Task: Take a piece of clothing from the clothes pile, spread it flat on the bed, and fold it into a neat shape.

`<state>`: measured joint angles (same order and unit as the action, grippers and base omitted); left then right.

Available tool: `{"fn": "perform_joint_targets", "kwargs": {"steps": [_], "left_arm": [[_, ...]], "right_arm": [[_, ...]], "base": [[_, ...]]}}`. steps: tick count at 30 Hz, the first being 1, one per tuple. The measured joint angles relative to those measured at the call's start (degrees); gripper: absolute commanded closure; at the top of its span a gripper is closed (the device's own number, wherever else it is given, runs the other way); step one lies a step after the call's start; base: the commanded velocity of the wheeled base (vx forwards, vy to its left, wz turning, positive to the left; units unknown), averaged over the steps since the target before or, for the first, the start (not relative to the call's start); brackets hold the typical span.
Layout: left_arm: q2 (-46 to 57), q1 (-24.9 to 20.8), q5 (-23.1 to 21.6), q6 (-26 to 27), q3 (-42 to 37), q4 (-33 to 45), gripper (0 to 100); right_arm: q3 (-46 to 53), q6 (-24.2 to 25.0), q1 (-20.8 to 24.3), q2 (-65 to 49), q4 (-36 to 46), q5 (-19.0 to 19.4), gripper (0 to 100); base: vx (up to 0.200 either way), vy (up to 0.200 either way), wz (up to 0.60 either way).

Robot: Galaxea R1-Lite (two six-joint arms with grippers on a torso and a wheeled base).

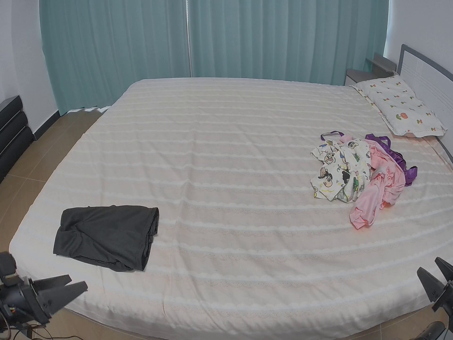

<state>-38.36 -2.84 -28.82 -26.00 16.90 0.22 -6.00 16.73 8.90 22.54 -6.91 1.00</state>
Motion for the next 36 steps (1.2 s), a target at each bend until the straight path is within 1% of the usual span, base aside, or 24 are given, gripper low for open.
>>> {"fn": "perform_joint_targets", "kwargs": {"steps": [3,5,6,8,13,16,18,21,23,27,31,34,36], "left_arm": [[7.0,-2.0,0.4,0.2,-1.2,2.9,0],[12.0,-3.2,0.9,0.3,-2.4,4.4,0],[13.1,-3.5,1.0,0.4,-2.7,4.7,0],[16.7,-4.1,1.4,0.6,-3.7,5.5,0],[23.5,-4.8,3.0,2.5,-5.8,6.2,0],[26.8,-4.8,4.8,4.0,-7.0,6.3,0],[28.6,-4.7,6.9,5.3,-7.6,6.4,0],[30.5,-4.1,10.0,6.6,-7.9,6.4,0],[31.0,-3.7,10.6,6.9,-7.6,6.5,0],[30.7,-1.2,11.5,7.1,-6.8,6.5,0],[30.4,2.8,11.3,7.8,-6.7,6.5,0],[31.4,4.0,11.4,8.5,-7.6,6.6,0],[32.1,4.5,12.6,9.0,-8.3,6.5,0]], "right_arm": [[0.1,-2.6,-2.6,-6.8,4.2,1.5,0],[0.5,-5.6,-4.3,-11.2,6.4,3.3,0],[0.6,-6.6,-4.6,-12.1,6.7,3.9,0],[1.1,-10.1,-5.5,-14.6,7.5,5.5,0],[2.5,-15.8,-6.7,-17.8,8.3,7.2,0],[3.3,-16.6,-7.1,-18.9,8.4,9.1,0],[3.7,-17.1,-7.5,-19.6,8.4,10.5,0],[3.9,-19.2,-7.9,-20.4,8.5,11.5,0],[4.0,-19.9,-7.9,-20.6,8.5,11.8,0],[4.0,-20.5,-7.9,-20.8,8.5,11.9,0],[4.0,-20.0,-7.9,-20.8,8.5,12.1,0],[4.0,-18.3,-8.1,-21.2,8.5,12.2,0],[4.1,-16.8,-8.2,-21.4,8.5,12.2,0]], "base": [[0.0,0.0,0.0],[0.0,0.0,0.0],[0.0,0.0,0.0],[0.0,0.0,0.0],[0.0,0.0,0.0],[0.0,0.0,0.0],[0.0,0.0,0.0],[0.0,0.0,0.0],[0.0,0.0,0.0],[0.0,0.0,0.0],[0.0,0.0,0.0],[0.0,0.0,0.0],[0.0,0.0,0.0]]}}
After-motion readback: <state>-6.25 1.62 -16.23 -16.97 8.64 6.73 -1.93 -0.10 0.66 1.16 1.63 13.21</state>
